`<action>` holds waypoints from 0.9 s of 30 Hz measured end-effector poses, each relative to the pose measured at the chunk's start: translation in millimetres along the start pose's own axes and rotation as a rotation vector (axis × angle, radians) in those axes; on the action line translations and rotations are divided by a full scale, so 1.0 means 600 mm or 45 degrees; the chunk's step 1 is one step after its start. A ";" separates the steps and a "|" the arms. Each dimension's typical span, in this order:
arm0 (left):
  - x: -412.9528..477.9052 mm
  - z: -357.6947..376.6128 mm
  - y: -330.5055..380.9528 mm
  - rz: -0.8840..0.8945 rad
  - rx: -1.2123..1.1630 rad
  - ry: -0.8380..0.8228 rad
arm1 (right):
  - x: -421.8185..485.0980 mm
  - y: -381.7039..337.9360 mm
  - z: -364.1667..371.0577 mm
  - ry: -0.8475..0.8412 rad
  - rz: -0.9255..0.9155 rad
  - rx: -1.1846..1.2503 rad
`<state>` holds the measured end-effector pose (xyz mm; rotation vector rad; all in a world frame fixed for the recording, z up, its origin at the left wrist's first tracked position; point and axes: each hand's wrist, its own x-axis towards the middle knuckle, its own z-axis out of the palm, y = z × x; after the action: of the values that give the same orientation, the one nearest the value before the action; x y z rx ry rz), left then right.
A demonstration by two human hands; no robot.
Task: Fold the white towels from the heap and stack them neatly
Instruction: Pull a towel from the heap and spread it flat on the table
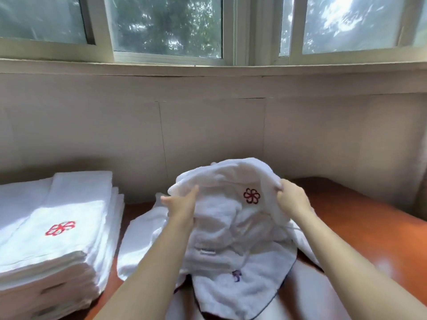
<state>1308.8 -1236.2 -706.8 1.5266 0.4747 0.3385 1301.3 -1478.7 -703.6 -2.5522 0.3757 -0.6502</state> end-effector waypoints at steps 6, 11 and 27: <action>-0.041 -0.031 -0.020 0.037 -0.304 -0.286 | -0.102 0.032 0.062 0.057 0.119 0.544; -0.114 -0.163 -0.052 0.245 -0.210 -0.358 | -0.252 0.039 0.030 0.032 0.110 0.778; -0.320 -0.405 -0.028 1.056 1.118 -0.785 | -0.582 -0.188 -0.106 -1.065 -0.794 0.323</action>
<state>1020.8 -1120.6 -703.1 2.5284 -0.6239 0.2713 988.8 -1278.2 -728.6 -2.4061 -0.7493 0.2117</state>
